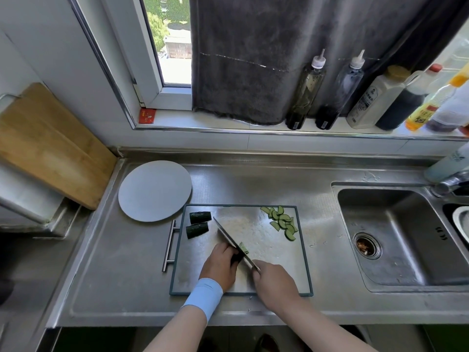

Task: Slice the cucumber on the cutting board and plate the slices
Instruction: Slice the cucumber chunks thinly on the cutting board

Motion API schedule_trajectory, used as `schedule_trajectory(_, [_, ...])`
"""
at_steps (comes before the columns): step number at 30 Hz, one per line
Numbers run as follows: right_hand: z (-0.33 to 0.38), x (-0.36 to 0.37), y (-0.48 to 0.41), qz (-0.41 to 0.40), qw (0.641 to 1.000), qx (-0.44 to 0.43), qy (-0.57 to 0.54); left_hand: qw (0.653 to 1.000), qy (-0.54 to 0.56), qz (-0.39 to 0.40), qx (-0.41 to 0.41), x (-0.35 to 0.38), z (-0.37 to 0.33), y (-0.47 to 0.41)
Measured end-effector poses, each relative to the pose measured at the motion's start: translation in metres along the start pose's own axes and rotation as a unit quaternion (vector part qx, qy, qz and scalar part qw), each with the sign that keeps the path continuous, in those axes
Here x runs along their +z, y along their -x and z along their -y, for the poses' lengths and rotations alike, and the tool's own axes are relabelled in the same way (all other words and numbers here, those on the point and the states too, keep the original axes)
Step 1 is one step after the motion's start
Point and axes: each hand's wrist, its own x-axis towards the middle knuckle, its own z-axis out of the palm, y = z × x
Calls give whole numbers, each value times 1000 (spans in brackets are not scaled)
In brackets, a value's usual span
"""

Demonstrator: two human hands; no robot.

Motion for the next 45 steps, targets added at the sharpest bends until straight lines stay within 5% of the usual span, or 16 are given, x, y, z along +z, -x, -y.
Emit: schedule_trajectory(45, [-3, 3, 4, 21, 999, 23, -6, 999, 3, 20, -28, -2, 1, 1])
